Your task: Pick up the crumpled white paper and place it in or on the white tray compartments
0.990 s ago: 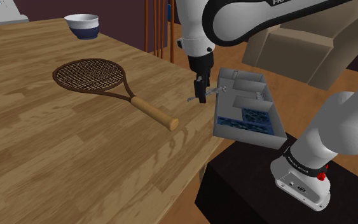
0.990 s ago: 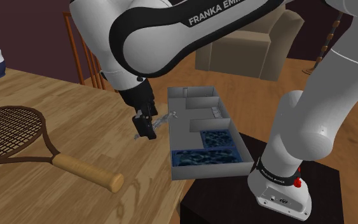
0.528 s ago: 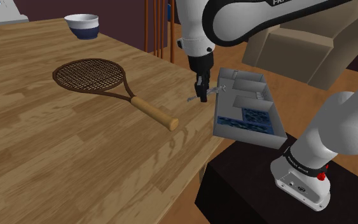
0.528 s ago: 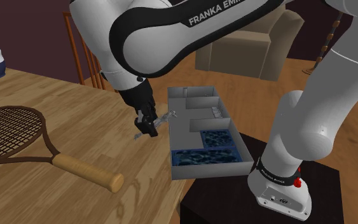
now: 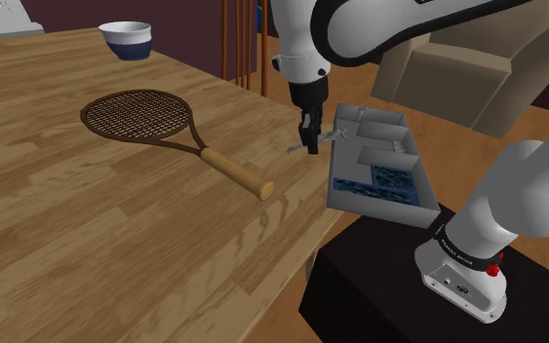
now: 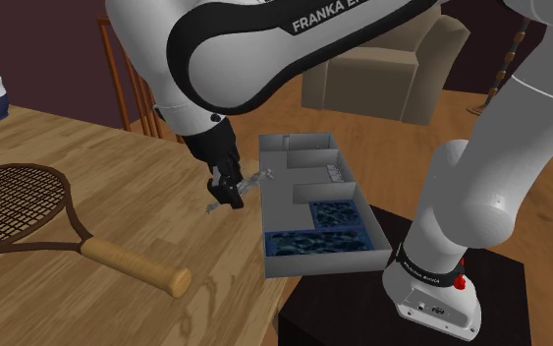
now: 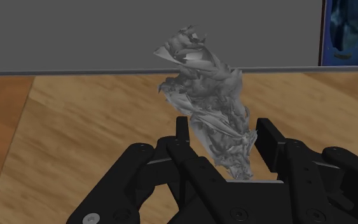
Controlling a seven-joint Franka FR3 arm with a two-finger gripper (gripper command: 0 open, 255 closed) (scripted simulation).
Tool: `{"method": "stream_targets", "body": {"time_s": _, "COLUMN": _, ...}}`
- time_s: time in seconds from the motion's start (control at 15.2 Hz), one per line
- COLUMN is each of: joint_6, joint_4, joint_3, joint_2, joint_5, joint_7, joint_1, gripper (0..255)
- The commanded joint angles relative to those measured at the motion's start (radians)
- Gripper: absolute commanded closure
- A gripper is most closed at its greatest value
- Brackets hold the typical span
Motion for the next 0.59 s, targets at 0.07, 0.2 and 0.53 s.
{"method": "stream_targets", "body": {"time_s": 0.07, "joint_6": -0.037, "joint_4": 0.031, "joint_3": -0.002, "joint_2": -0.007, "joint_5": 0.001, "joint_7": -0.005, "joint_1": 0.000, "gripper": 255}}
{"method": "stream_targets", "body": {"time_s": 0.2, "joint_6": -0.064, "joint_4": 0.055, "joint_3": -0.004, "joint_2": -0.010, "joint_5": 0.002, "joint_7": -0.009, "joint_1": -0.001, "gripper": 255}}
{"method": "stream_targets", "body": {"time_s": 0.53, "joint_6": -0.130, "joint_4": 0.117, "joint_3": -0.007, "joint_2": -0.016, "joint_5": 0.002, "joint_7": -0.017, "joint_1": -0.003, "gripper": 255}}
